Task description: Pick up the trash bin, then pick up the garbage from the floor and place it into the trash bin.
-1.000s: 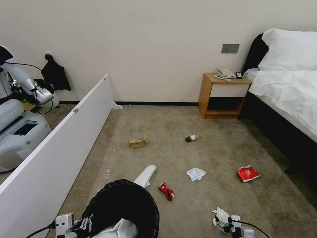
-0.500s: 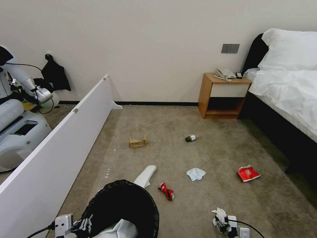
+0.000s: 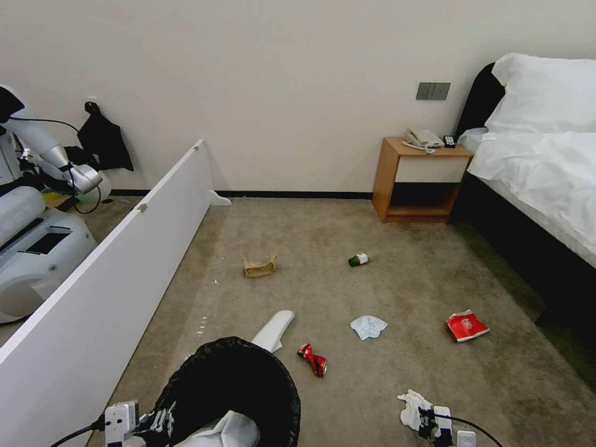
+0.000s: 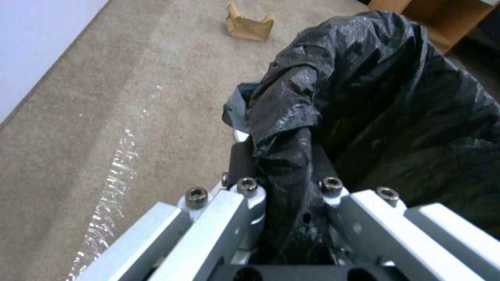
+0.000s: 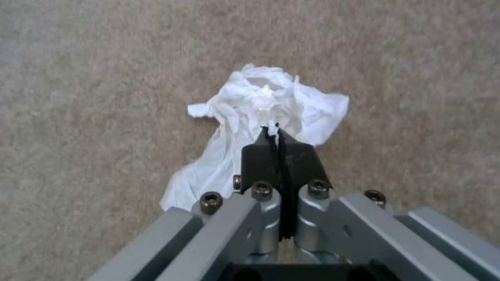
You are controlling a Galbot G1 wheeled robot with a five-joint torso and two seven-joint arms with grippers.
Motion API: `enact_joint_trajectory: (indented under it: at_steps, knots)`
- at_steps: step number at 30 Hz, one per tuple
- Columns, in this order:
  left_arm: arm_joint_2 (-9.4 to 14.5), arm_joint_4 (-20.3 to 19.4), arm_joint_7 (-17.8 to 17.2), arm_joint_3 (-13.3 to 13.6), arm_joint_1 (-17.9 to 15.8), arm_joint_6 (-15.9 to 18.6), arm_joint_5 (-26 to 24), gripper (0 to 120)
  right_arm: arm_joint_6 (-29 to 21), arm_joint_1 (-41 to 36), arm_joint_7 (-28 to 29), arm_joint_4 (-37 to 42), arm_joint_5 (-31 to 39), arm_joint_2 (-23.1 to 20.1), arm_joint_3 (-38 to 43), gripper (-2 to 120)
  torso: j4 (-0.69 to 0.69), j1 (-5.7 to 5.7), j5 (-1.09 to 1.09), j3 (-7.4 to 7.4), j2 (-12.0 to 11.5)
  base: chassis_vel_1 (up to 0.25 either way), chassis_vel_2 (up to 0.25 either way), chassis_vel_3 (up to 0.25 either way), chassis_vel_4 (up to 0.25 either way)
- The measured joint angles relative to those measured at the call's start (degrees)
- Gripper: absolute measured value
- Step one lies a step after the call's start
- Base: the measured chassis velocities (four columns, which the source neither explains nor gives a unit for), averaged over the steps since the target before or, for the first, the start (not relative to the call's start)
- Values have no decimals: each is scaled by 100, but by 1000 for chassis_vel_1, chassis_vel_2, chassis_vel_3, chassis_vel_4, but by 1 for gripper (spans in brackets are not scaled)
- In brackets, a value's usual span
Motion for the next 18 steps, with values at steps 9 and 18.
enact_joint_trajectory:
  at_steps: [9, 18]
  knots:
    - [21, -5, 1, 30, 3, 0, -8, 5, 57, -357, -21, 774, 104, -130, 54, 0, -1, 0, 0, 0, 0, 0, 0, 0, 0]
    - [5, -15, -1, 150, 28, 0, 48, 5, 1011, -738, -782, 2505, 1180, -392, -267, 0, 1, 0, -1, 0, 0, 0, 0, 0, 0]
